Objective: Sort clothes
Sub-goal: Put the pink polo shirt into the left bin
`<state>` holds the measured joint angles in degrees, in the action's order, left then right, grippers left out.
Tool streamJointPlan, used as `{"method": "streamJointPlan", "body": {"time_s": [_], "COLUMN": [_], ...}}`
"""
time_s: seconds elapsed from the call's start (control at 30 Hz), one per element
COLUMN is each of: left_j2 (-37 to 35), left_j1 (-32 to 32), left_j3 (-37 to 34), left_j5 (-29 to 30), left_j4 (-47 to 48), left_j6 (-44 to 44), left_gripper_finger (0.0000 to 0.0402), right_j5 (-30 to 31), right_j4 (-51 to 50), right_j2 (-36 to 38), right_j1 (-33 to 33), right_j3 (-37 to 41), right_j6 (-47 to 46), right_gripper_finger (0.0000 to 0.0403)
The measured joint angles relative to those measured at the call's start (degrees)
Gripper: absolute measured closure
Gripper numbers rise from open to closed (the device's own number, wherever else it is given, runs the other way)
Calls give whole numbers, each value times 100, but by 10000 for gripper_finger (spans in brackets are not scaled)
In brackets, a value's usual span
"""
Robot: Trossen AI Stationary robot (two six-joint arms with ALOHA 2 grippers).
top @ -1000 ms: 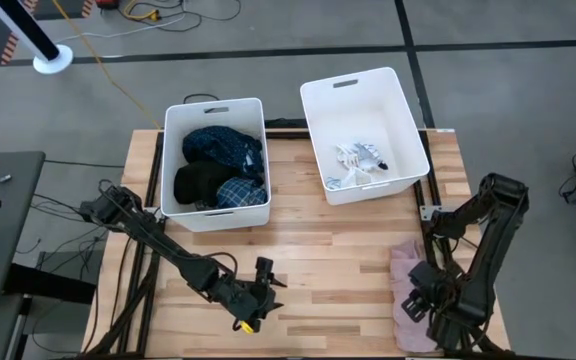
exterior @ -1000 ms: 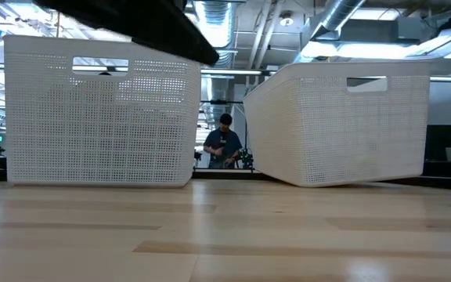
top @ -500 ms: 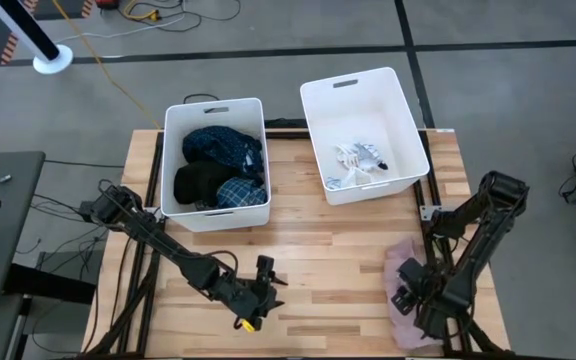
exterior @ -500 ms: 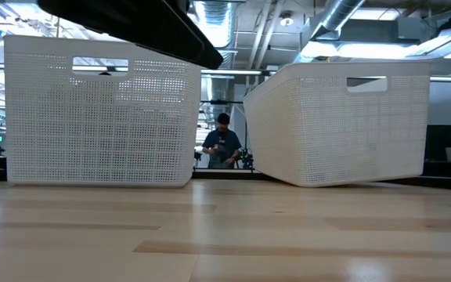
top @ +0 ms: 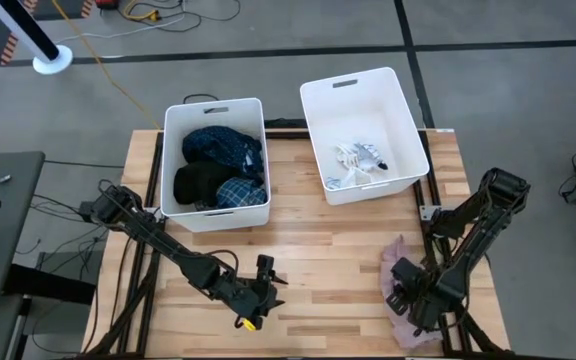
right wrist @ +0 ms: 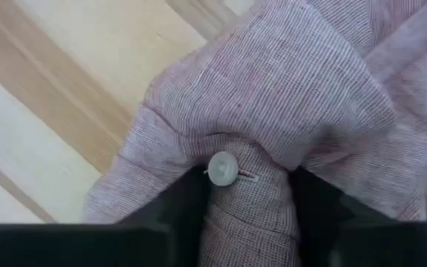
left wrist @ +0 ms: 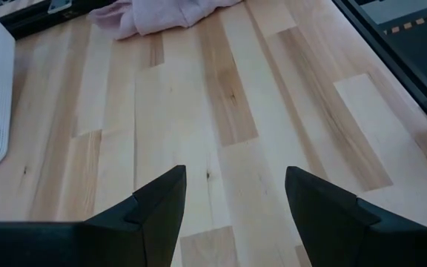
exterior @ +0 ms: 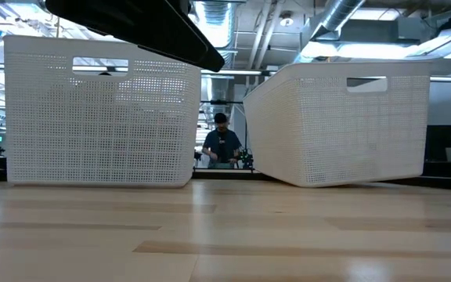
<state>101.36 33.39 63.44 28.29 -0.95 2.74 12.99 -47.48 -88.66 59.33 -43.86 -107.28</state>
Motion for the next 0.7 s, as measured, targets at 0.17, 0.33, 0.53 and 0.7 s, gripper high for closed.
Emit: {"method": "streamJointPlan", "body": {"time_s": [0.17, 0.33, 0.53, 0.7], "left_j2": [0, 0, 0, 0], "left_j1": [0, 0, 29, 96], "left_j3": [0, 0, 0, 0], "left_j5": [-2, -4, -7, -6], "left_j4": [0, 2, 157, 284], "left_j6": [9, 67, 219, 311], "left_gripper_finger": [177, 177, 177, 177], "right_j5": [227, 776, 1306, 1612], "right_j4": [290, 1007, 2154, 2928], "right_j2": [0, -31, -58, -68], "right_j1": [-291, -564, -971, -1218], "right_j3": [4, 30, 48, 55], "right_j6": [728, 1521, 2702, 3709], "right_gripper_finger": [342, 374, 374, 375]}}
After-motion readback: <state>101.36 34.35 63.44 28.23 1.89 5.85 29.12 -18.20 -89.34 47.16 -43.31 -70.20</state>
